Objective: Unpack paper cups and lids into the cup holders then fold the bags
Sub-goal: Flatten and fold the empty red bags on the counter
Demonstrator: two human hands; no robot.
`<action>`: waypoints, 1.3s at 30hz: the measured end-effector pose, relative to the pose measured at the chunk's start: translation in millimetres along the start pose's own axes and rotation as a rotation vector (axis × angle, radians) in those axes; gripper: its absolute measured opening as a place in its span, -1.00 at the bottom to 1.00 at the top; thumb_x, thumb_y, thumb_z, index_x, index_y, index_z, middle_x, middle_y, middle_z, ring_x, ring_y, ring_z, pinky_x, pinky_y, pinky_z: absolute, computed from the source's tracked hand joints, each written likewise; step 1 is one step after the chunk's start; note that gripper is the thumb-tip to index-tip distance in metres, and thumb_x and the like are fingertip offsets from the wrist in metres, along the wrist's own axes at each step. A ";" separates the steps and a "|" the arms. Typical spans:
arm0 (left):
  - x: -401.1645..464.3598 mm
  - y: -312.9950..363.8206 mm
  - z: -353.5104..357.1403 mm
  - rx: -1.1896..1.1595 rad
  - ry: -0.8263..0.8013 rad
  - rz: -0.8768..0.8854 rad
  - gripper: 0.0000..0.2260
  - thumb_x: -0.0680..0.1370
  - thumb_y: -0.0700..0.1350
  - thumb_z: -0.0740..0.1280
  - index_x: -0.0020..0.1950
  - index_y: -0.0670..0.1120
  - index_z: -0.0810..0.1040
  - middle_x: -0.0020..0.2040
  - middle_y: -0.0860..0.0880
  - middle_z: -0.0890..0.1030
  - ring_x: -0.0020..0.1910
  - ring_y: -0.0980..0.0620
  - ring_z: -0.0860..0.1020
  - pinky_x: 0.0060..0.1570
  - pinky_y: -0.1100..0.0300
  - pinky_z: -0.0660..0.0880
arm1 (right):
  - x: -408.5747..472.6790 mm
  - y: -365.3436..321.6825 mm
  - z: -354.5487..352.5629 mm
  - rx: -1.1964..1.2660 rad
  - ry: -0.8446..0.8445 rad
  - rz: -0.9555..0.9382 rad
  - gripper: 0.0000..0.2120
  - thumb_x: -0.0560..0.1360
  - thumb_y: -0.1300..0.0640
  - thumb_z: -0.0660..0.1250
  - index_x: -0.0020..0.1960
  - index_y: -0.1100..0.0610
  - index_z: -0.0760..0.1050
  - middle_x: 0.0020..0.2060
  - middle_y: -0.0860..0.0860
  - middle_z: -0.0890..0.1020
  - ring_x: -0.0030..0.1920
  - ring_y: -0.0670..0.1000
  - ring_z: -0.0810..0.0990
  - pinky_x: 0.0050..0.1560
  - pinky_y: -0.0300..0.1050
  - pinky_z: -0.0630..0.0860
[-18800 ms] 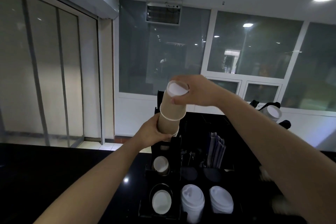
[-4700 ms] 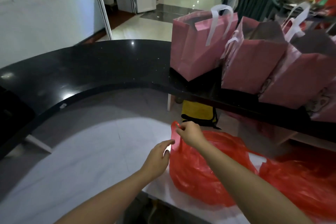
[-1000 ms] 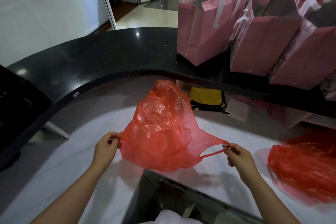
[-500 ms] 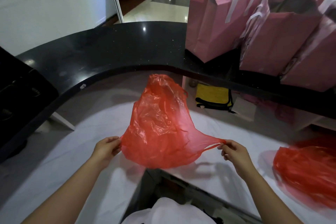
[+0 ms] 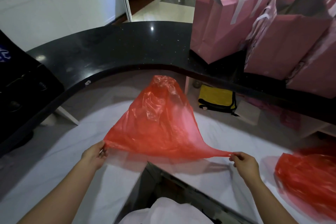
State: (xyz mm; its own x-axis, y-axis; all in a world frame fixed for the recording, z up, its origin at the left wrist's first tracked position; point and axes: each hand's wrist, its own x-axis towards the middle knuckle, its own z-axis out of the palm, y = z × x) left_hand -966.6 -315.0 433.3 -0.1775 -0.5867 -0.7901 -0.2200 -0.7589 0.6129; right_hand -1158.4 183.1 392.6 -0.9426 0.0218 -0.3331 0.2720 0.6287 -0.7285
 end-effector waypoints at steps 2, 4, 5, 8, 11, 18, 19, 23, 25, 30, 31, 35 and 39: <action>-1.2 -8.5 -6.6 0.014 0.012 0.014 -0.90 0.61 -0.29 0.36 -0.11 -0.16 0.56 -0.35 -0.06 0.63 -0.36 0.10 0.51 -0.53 0.33 0.50 | 0.7 8.5 0.6 -0.077 0.001 0.010 -0.81 0.56 0.26 0.33 -0.15 0.06 0.65 -0.23 0.00 0.72 -0.21 0.07 0.67 -0.02 0.01 0.57; -1.3 -18.5 -10.5 0.072 0.012 0.036 -0.95 0.61 -0.28 0.36 -0.05 -0.19 0.58 -0.27 -0.09 0.63 -0.34 0.06 0.52 -0.48 0.29 0.53 | 1.0 12.6 2.3 -0.163 -0.023 -0.016 -0.83 0.56 0.25 0.34 -0.12 0.06 0.66 -0.21 0.03 0.72 -0.15 0.11 0.65 -0.04 -0.02 0.53; -1.9 -23.0 -12.4 0.119 0.009 0.053 -0.98 0.61 -0.27 0.36 -0.01 -0.20 0.58 -0.20 -0.12 0.62 -0.31 0.03 0.51 -0.47 0.26 0.54 | 1.3 13.4 2.8 -0.212 -0.050 -0.042 -0.86 0.56 0.24 0.34 -0.07 0.08 0.66 -0.18 0.04 0.71 -0.14 0.11 0.63 -0.06 -0.05 0.49; 2.3 -34.3 -22.3 0.294 -0.016 0.147 -0.91 0.62 -0.24 0.35 0.07 -0.25 0.57 -0.18 -0.17 0.58 -0.34 -0.04 0.45 -0.46 0.21 0.46 | 1.3 11.0 0.4 -0.397 -0.163 -0.166 -0.87 0.55 0.20 0.38 0.07 0.08 0.64 -0.08 0.02 0.68 -0.10 0.07 0.60 -0.05 -0.10 0.44; 5.8 -40.6 -31.9 0.431 -0.040 0.228 -0.87 0.61 -0.22 0.37 0.08 -0.28 0.59 -0.14 -0.23 0.61 -0.24 -0.12 0.51 -0.24 0.08 0.46 | -0.7 6.1 -5.9 -0.513 -0.203 -0.285 -0.83 0.53 0.17 0.41 0.12 0.06 0.63 -0.02 -0.01 0.63 -0.04 0.04 0.61 0.02 -0.05 0.51; 13.9 -39.5 -47.3 0.715 -0.001 0.390 -0.90 0.59 -0.21 0.39 0.01 -0.24 0.66 -0.09 -0.22 0.66 -0.21 -0.12 0.56 -0.23 0.14 0.45 | -4.2 27.3 -29.7 -0.503 -0.246 -0.404 -0.79 0.55 0.30 0.37 0.06 0.06 0.69 -0.07 -0.05 0.68 -0.05 0.02 0.63 0.01 -0.10 0.50; 16.7 -40.5 -49.0 0.749 0.027 0.419 -0.91 0.58 -0.22 0.41 0.00 -0.24 0.67 -0.09 -0.22 0.67 -0.22 -0.13 0.55 -0.22 0.12 0.43 | -3.6 32.2 -33.6 -0.514 -0.257 -0.385 -0.79 0.57 0.28 0.36 0.10 0.06 0.70 -0.05 -0.05 0.70 -0.02 0.01 0.63 0.05 -0.09 0.51; 18.1 -53.5 -45.8 0.801 0.114 0.426 -0.92 0.55 -0.21 0.44 -0.07 -0.23 0.67 -0.08 -0.28 0.66 -0.24 -0.15 0.51 -0.15 0.05 0.40 | -1.3 41.9 -34.8 -0.563 -0.293 -0.354 -0.81 0.61 0.16 0.33 0.12 -0.01 0.69 -0.06 -0.10 0.67 -0.02 -0.04 0.60 0.05 -0.15 0.48; 15.5 -60.4 -44.6 0.819 0.131 0.424 -0.91 0.55 -0.20 0.44 -0.05 -0.22 0.68 -0.11 -0.26 0.67 -0.28 -0.16 0.53 -0.16 0.07 0.45 | 1.4 41.8 -34.6 -0.576 -0.311 -0.344 -0.82 0.60 0.16 0.34 0.05 -0.05 0.69 -0.12 -0.10 0.64 -0.03 0.00 0.62 -0.01 -0.15 0.47; 5.3 -50.4 -45.2 0.997 0.074 0.625 -0.84 0.56 -0.06 0.41 0.01 -0.14 0.66 -0.06 -0.17 0.69 -0.07 -0.22 0.61 0.05 -0.09 0.55 | 13.0 39.1 -51.6 -0.613 -0.458 -0.305 -0.55 0.48 -0.11 0.48 0.34 -0.19 0.47 0.00 -0.13 0.58 0.00 -0.08 0.58 0.07 -0.16 0.48; 3.2 -44.0 -42.2 1.010 0.090 0.669 -0.83 0.55 -0.04 0.40 0.03 -0.12 0.66 -0.03 -0.16 0.69 -0.02 -0.22 0.61 0.08 -0.08 0.53 | 16.3 37.5 -57.1 -0.622 -0.483 -0.309 -0.45 0.45 -0.19 0.48 0.38 -0.22 0.40 0.03 -0.16 0.56 -0.01 -0.12 0.56 0.06 -0.19 0.47; -1.8 -13.2 -18.2 0.975 0.172 0.796 -0.93 0.58 -0.13 0.38 0.02 -0.06 0.65 -0.01 -0.14 0.69 0.03 -0.21 0.61 0.10 -0.05 0.50 | 33.6 19.5 -73.2 -0.669 -0.495 -0.365 -0.50 0.44 -0.33 0.41 0.34 -0.22 0.48 0.02 -0.24 0.57 -0.12 -0.21 0.54 -0.07 -0.31 0.40; -6.9 21.0 23.4 0.919 0.121 0.829 -0.93 0.54 -0.13 0.41 -0.08 0.04 0.64 -0.17 0.06 0.67 -0.07 -0.02 0.62 -0.05 0.09 0.46 | 48.9 -21.3 -63.0 -0.587 -0.430 -0.434 -0.72 0.54 -0.15 0.39 0.21 -0.11 0.62 -0.06 -0.26 0.61 -0.15 -0.20 0.57 -0.14 -0.37 0.42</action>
State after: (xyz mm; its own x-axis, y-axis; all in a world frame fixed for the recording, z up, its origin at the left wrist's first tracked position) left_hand -992.5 -320.3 451.7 -0.5047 -0.8536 -0.1288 -0.6824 0.3031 0.6652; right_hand -1222.6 219.7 429.5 -0.7520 -0.5377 -0.3812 -0.3536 0.8172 -0.4551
